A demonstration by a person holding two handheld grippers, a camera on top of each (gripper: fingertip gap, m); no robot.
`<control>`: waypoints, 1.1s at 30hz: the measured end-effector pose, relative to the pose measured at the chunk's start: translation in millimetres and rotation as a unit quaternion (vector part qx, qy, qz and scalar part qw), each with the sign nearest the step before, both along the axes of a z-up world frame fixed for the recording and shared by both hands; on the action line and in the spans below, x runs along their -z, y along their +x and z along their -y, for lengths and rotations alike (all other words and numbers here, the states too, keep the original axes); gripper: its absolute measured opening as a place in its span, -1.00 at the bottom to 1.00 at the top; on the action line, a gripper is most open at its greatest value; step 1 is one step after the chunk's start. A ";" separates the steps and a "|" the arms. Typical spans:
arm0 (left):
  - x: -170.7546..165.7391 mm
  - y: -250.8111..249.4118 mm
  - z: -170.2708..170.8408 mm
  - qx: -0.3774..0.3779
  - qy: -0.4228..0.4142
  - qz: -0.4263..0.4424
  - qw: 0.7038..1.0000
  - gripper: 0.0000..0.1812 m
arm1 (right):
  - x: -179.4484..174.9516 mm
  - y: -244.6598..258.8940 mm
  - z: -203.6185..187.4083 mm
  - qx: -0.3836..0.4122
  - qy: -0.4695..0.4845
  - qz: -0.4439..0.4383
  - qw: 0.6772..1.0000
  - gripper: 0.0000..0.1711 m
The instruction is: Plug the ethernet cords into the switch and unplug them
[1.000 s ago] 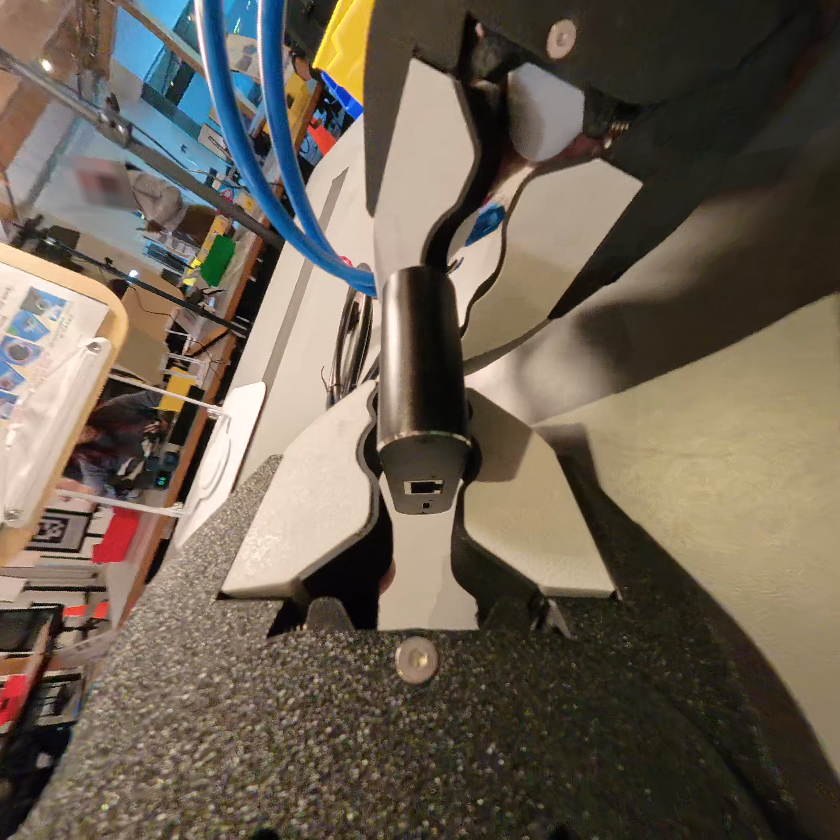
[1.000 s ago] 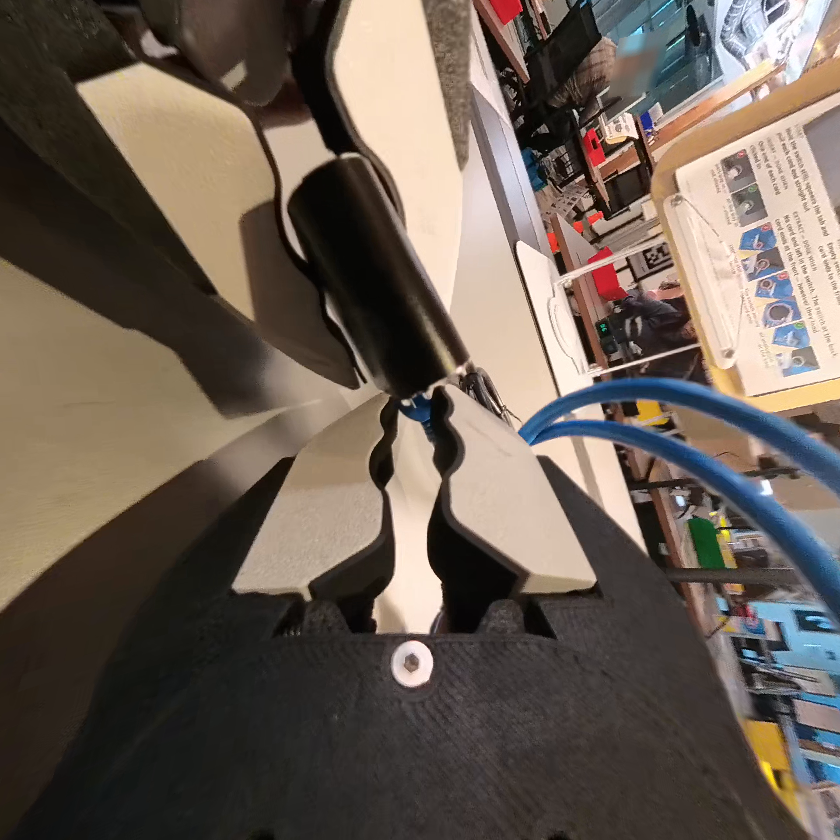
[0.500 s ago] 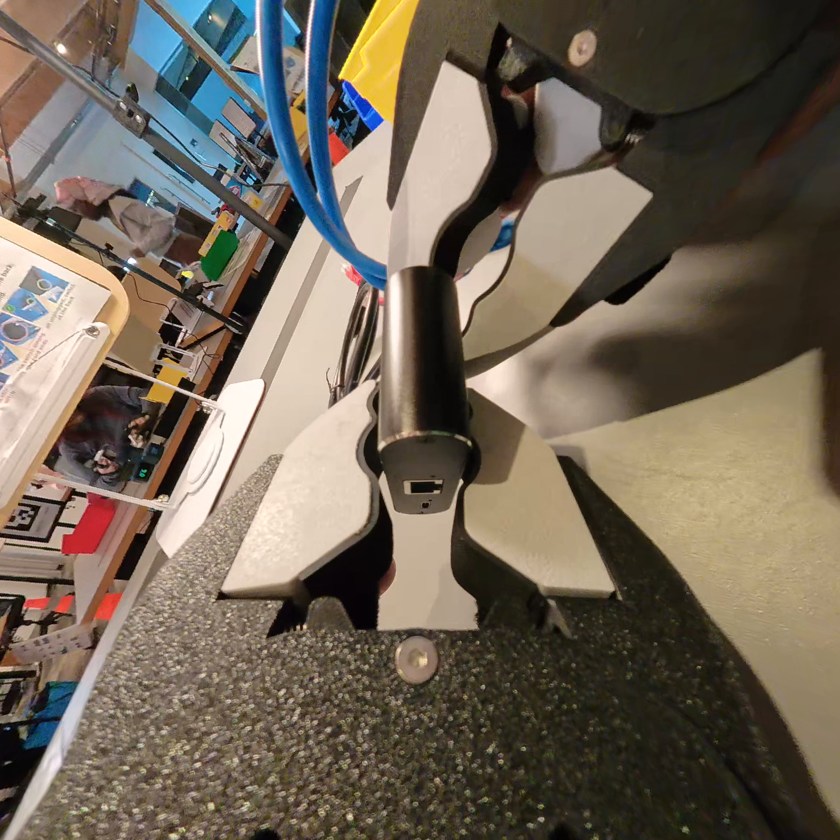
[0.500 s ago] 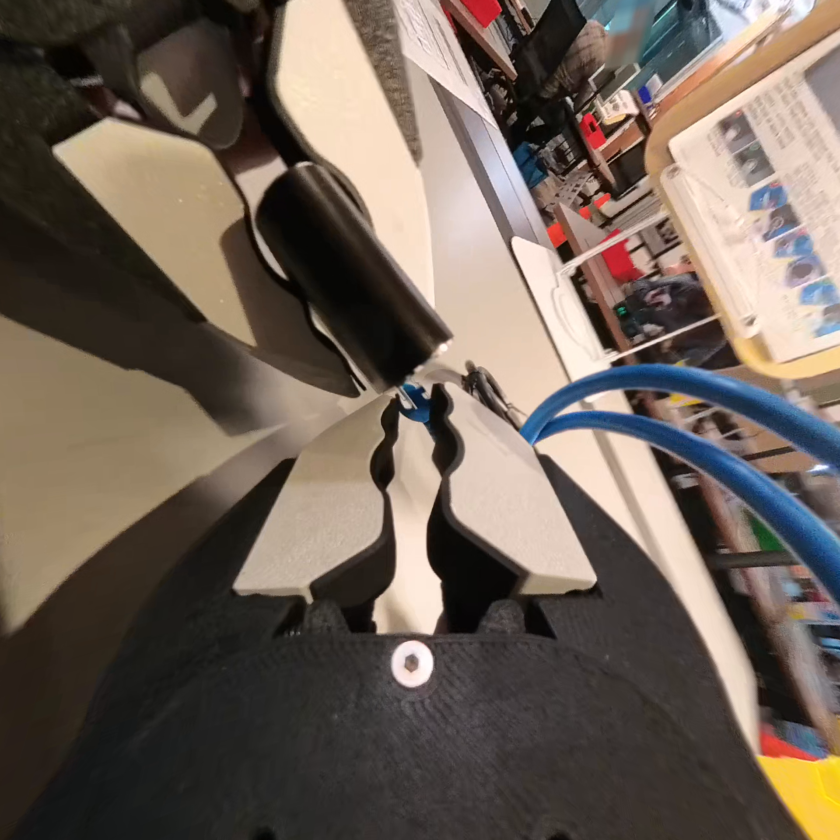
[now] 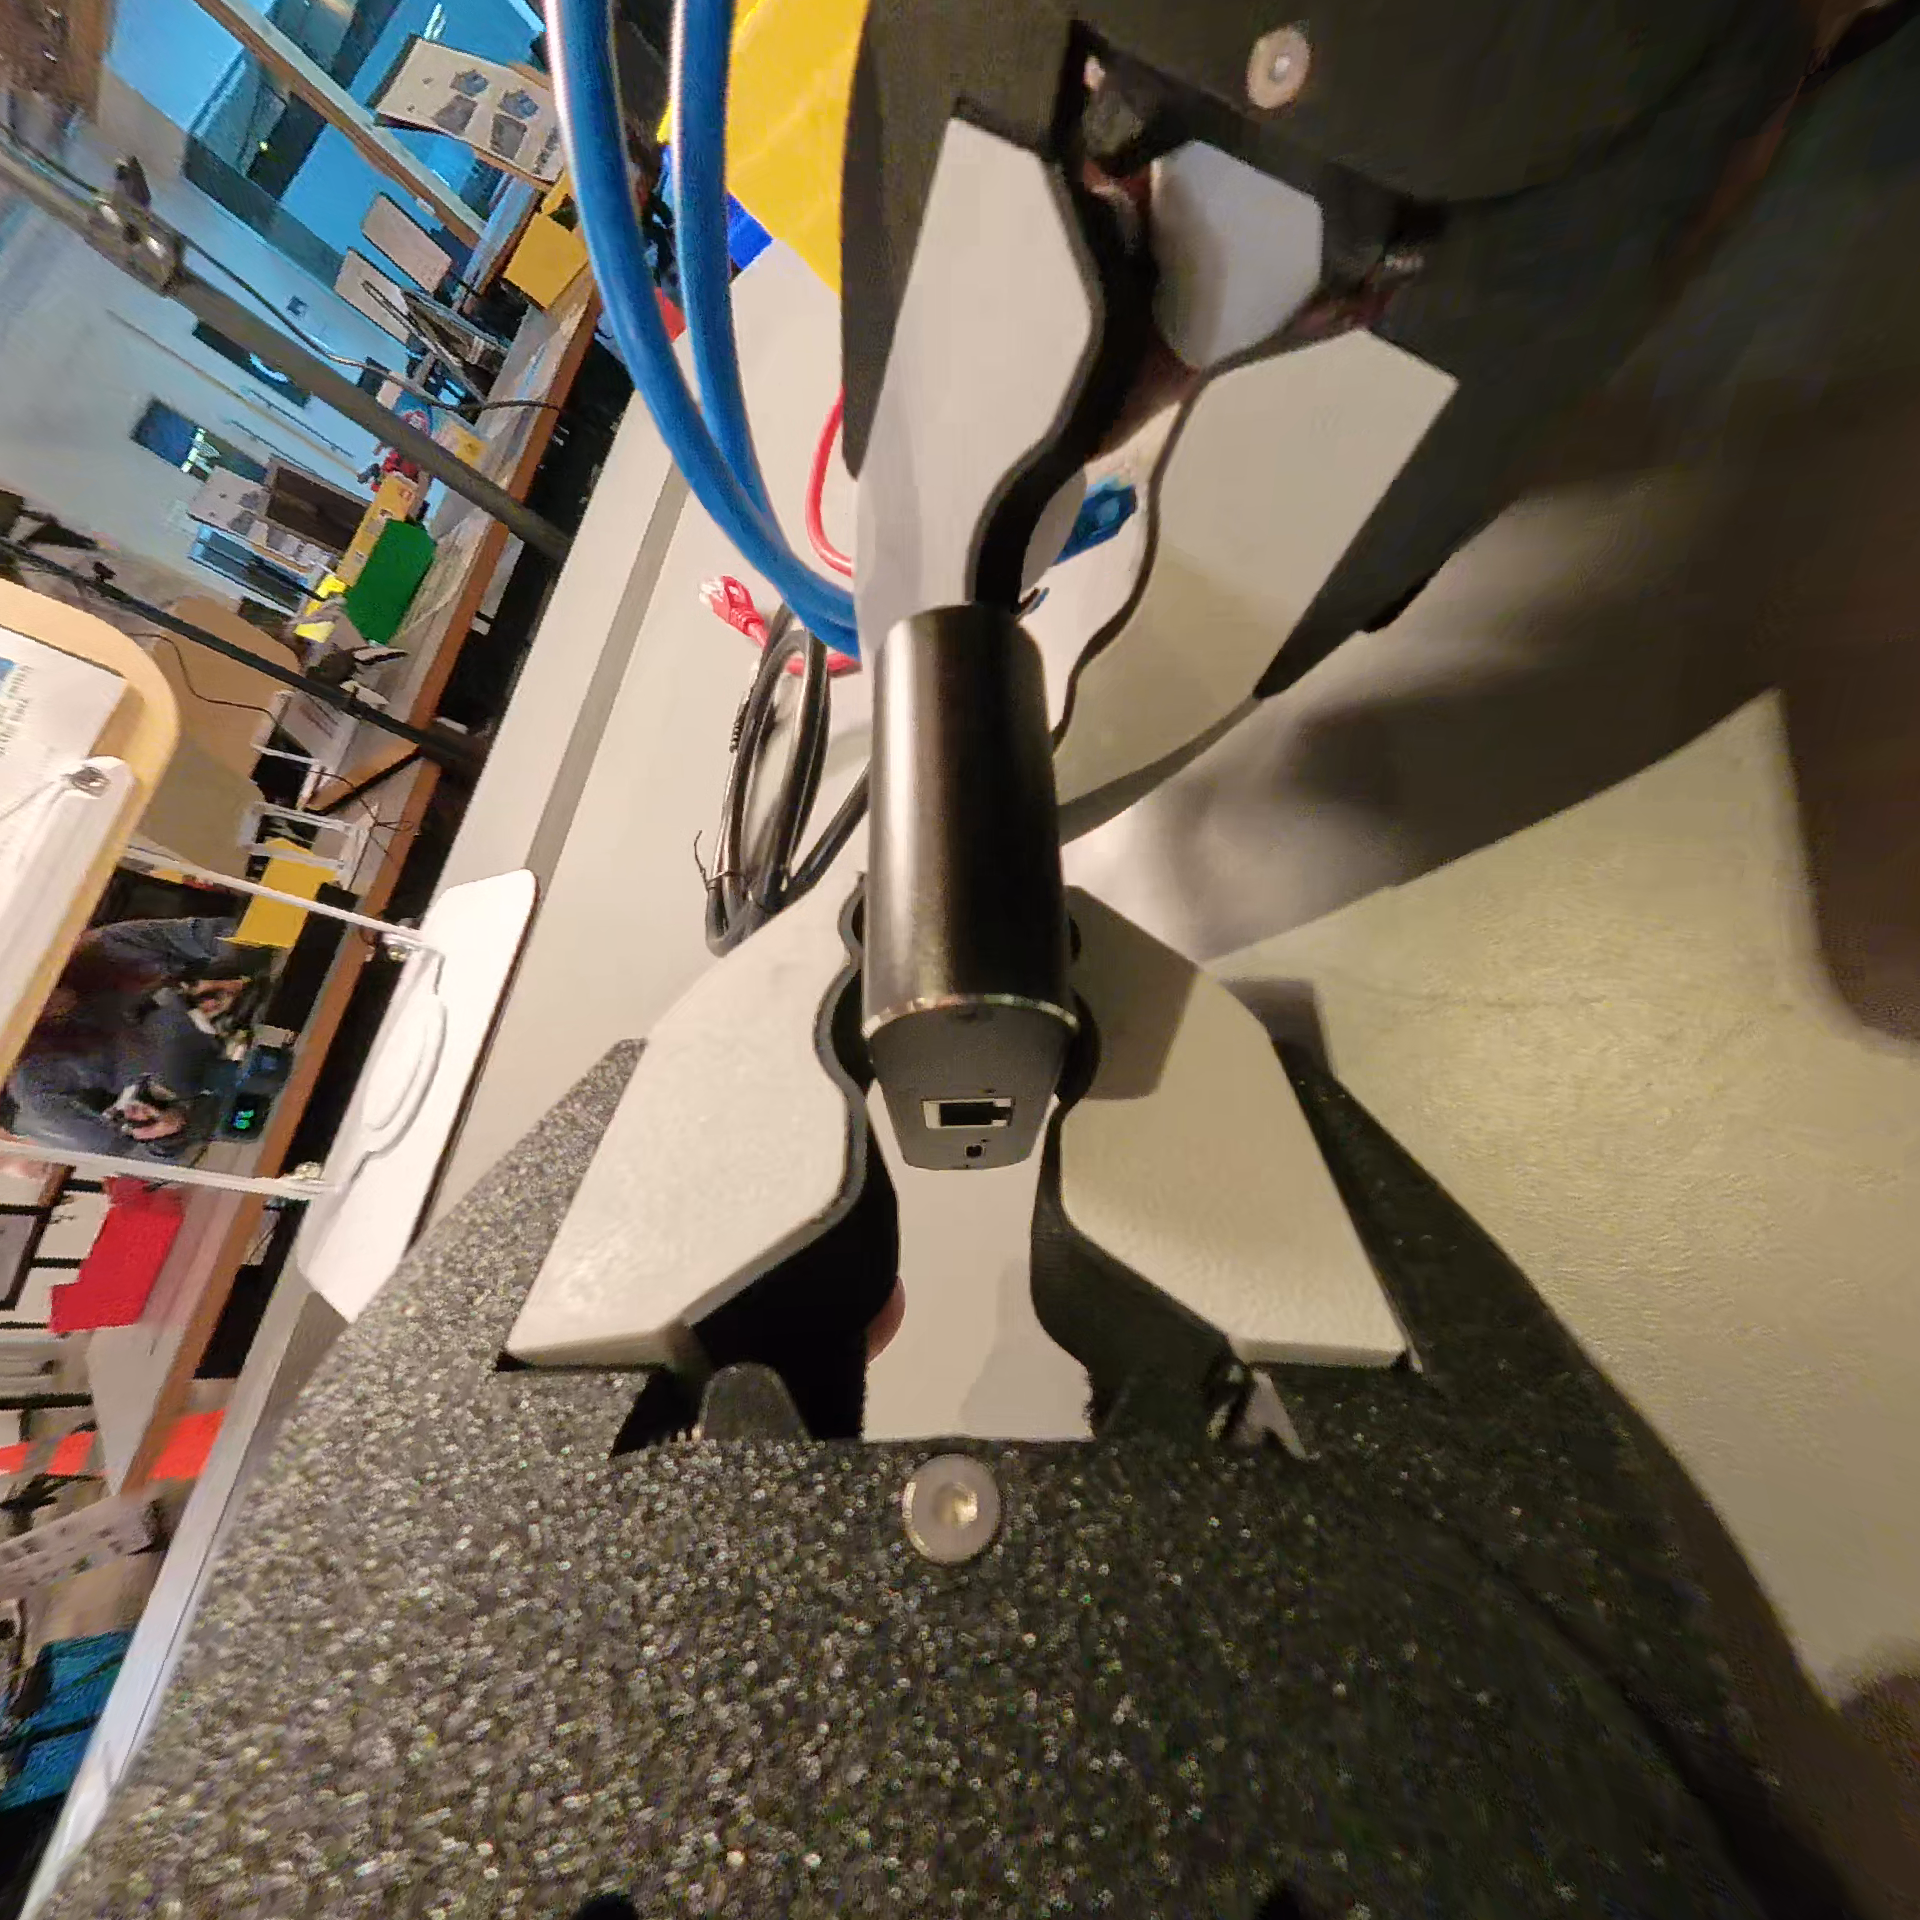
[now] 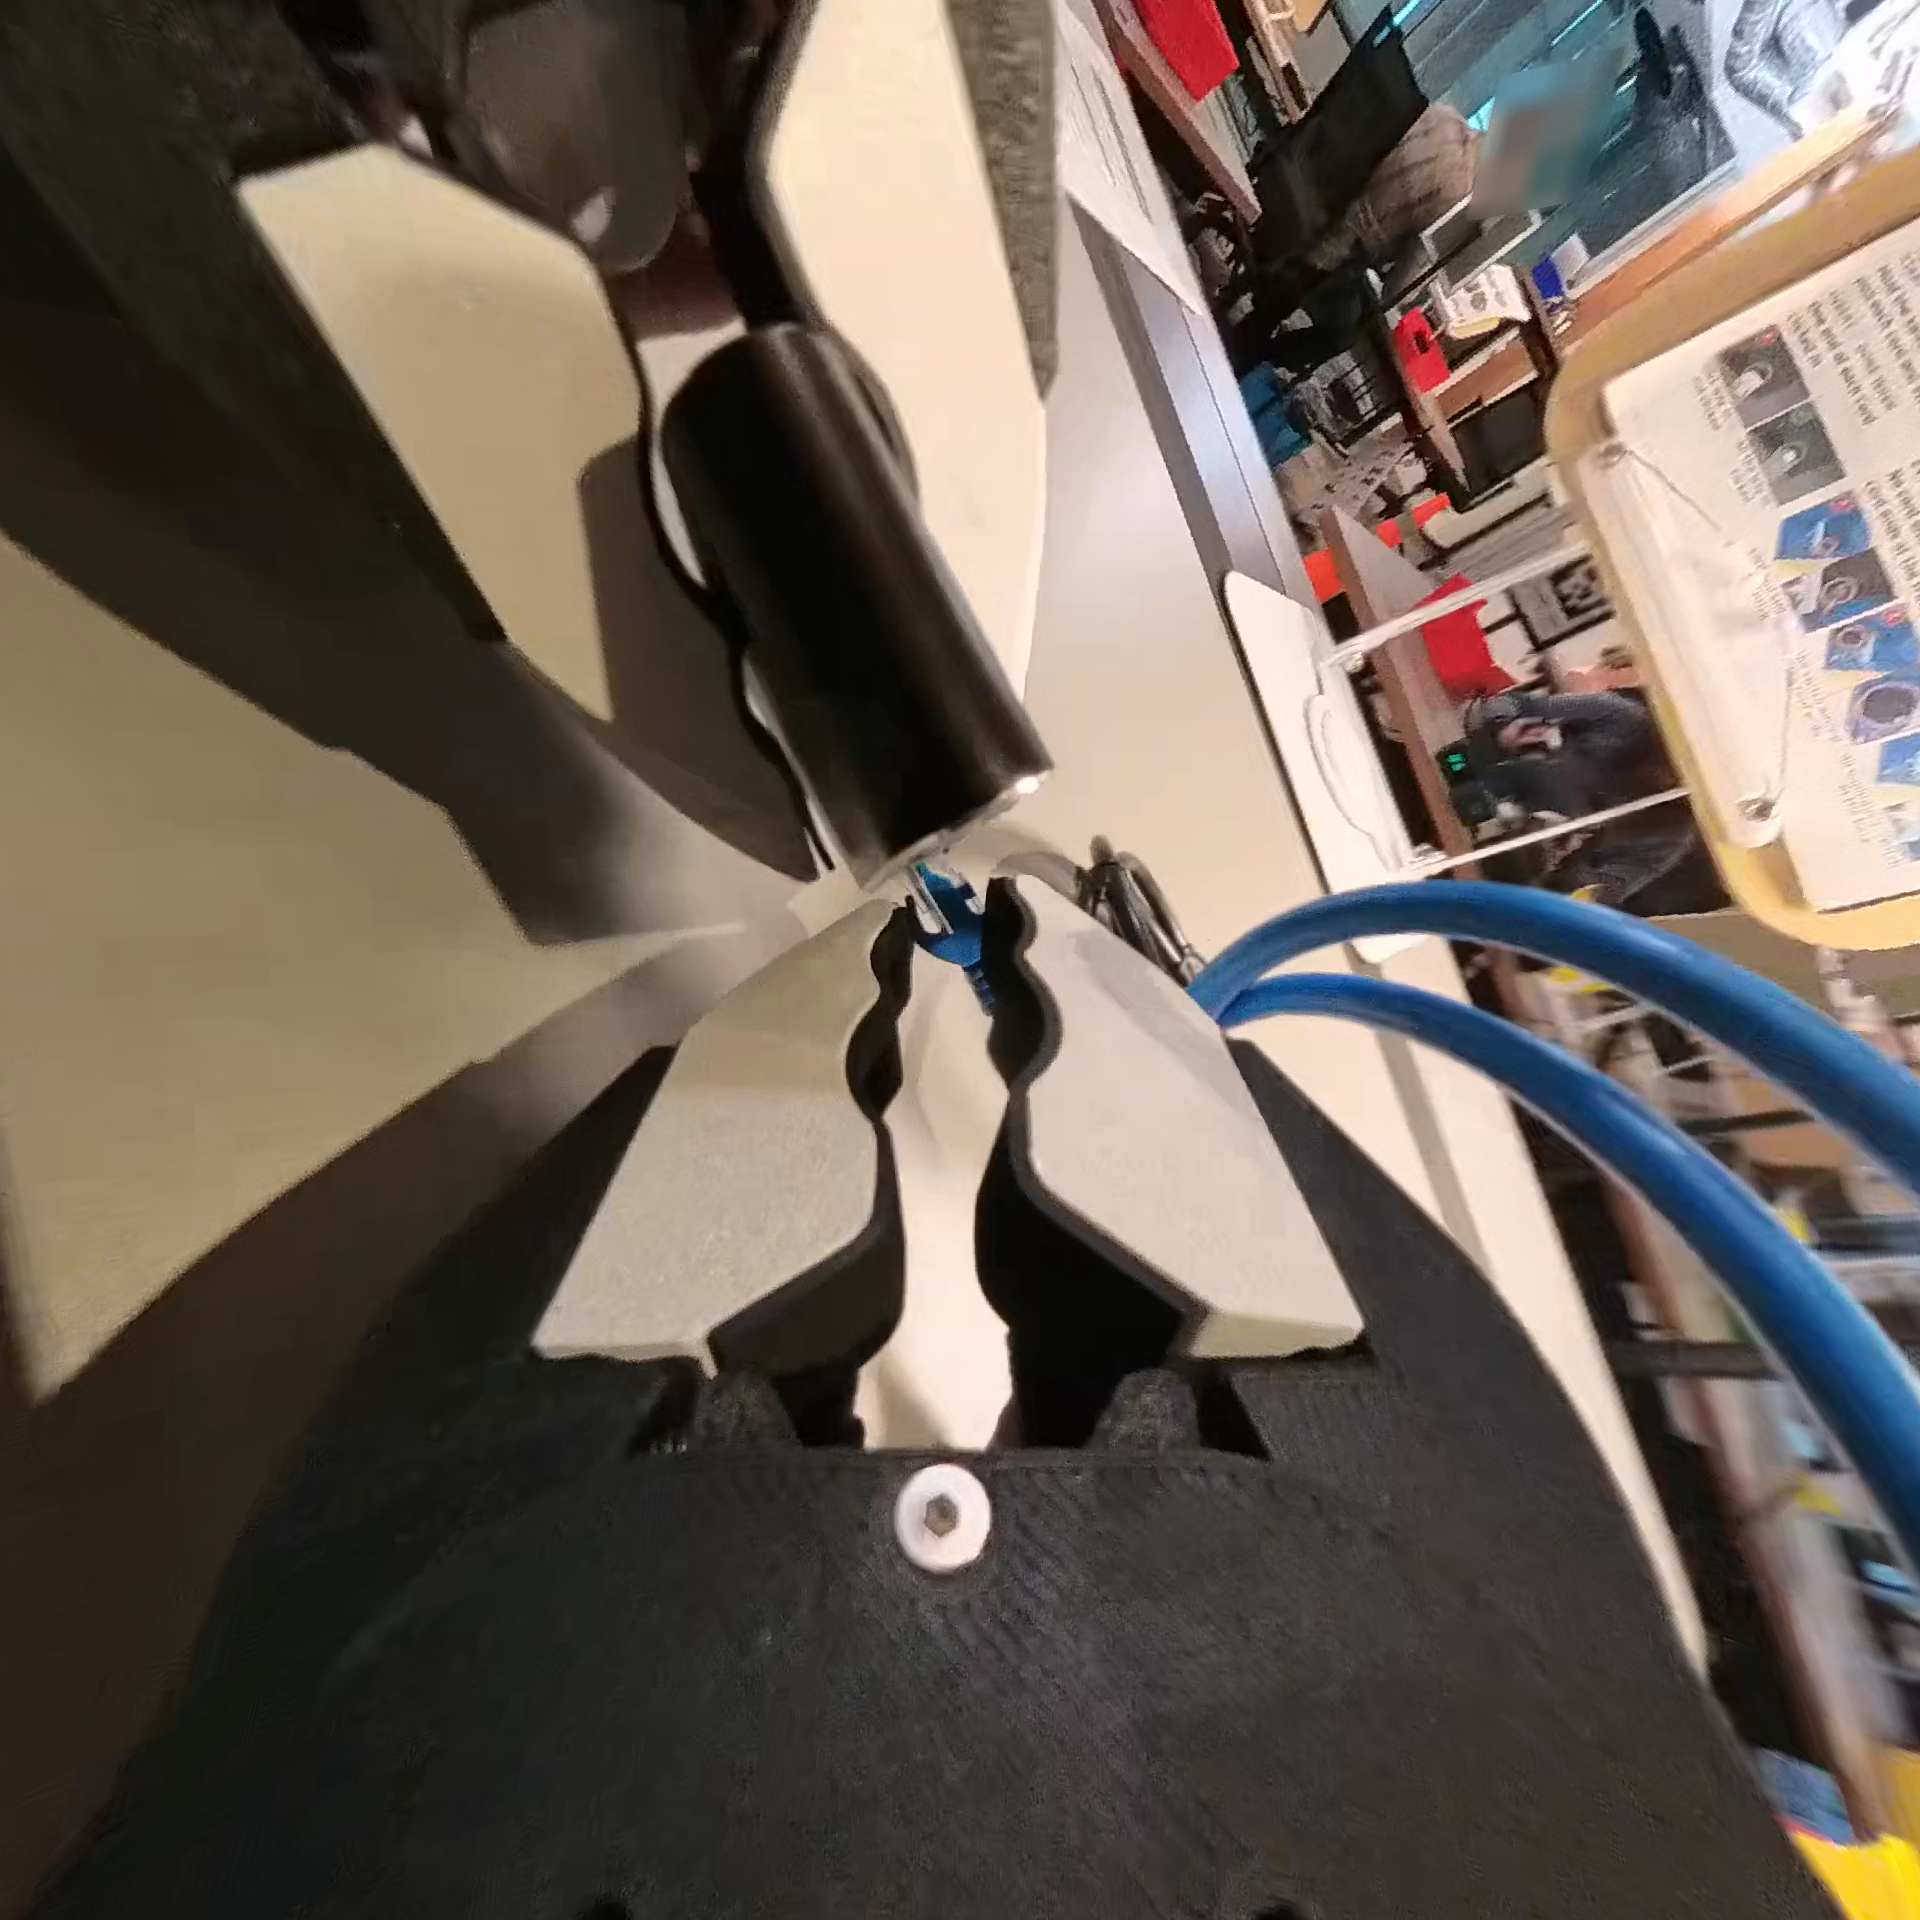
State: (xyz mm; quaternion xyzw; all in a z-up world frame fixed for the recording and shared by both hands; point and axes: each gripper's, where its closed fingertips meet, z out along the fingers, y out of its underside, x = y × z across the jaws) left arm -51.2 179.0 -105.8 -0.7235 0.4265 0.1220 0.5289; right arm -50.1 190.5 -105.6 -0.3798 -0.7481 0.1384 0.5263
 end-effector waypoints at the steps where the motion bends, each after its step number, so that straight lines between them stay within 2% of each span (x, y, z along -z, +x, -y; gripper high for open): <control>1: 1.1 -0.4 -0.1 0.001 -0.003 0.000 1.000 -0.68 | 1.1 0.0 -0.3 0.001 0.027 0.003 1.000 -0.83; 3: 3.4 -0.4 -0.8 0.002 -0.016 0.016 1.000 -0.69 | 3.6 -0.1 -1.2 0.001 0.044 0.008 0.999 -0.83; 8: 2.4 1.4 0.7 0.020 -0.089 0.159 0.983 -0.68 | 4.7 0.4 1.3 -0.020 -0.023 0.012 0.999 -0.83; 14: 11.9 -3.0 1.4 -0.004 -0.081 0.046 0.996 -0.68 | 10.4 1.5 -1.7 -0.012 0.071 0.036 0.997 -0.83; 16: 19.7 -10.1 4.1 -0.010 -0.087 -0.004 0.996 -0.68 | 6.2 4.3 -19.4 0.020 0.112 0.032 0.993 -0.83; 18: 23.7 -17.9 4.6 -0.019 -0.086 -0.019 0.996 -0.68 | -2.6 8.5 -34.4 0.035 0.093 0.018 0.995 -0.83; 21: 10.1 -17.3 0.9 -0.026 -0.098 0.096 0.990 -0.68 | -1.4 10.1 -29.0 0.007 -0.007 0.019 1.000 -0.84; 24: -0.7 -21.0 -0.1 -0.029 -0.130 0.221 0.966 -0.69 | -0.8 9.1 -10.7 -0.049 -0.075 0.020 0.996 -0.83; 28: -7.8 -26.3 0.1 -0.029 -0.188 0.362 0.912 -0.69 | 7.2 8.2 -2.1 -0.076 -0.101 0.033 0.991 -0.81; 33: -17.2 -23.8 3.1 -0.010 -0.241 0.501 0.831 -0.69 | 5.0 5.4 8.0 -0.103 -0.115 0.027 0.988 -0.63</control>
